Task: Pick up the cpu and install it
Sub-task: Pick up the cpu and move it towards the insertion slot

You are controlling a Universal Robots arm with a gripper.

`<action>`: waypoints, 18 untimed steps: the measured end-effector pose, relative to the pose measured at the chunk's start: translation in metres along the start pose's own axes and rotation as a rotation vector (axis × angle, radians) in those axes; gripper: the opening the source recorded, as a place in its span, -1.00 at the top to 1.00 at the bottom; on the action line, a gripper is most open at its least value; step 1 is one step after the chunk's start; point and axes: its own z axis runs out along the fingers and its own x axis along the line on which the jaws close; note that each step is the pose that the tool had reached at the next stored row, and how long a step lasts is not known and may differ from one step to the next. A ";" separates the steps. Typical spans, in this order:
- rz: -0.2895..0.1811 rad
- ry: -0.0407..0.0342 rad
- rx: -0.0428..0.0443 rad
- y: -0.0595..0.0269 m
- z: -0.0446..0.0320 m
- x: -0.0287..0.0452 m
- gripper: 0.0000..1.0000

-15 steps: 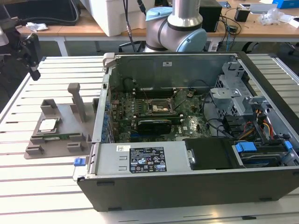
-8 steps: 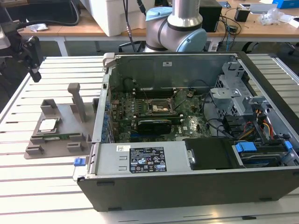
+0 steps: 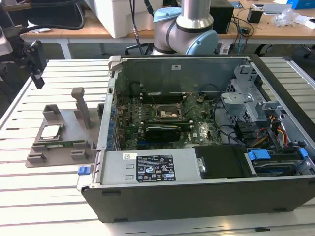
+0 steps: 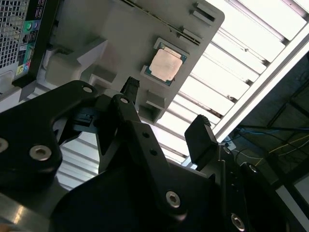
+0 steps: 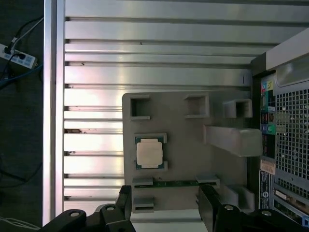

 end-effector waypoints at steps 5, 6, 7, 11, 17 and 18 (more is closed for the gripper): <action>0.000 0.0000 0.0000 0.0000 0.0049 0.0001 -0.33; 0.000 0.0000 0.0000 0.0000 0.0060 0.0001 -0.33; 0.000 0.0000 0.0000 0.0000 0.0068 0.0002 -0.33; 0.000 0.0001 0.0000 0.0000 0.0098 0.0003 -0.33; 0.000 0.0000 0.0000 0.0000 0.0134 0.0003 -0.33; 0.000 -0.0001 -0.0001 0.0000 0.0146 0.0004 -0.33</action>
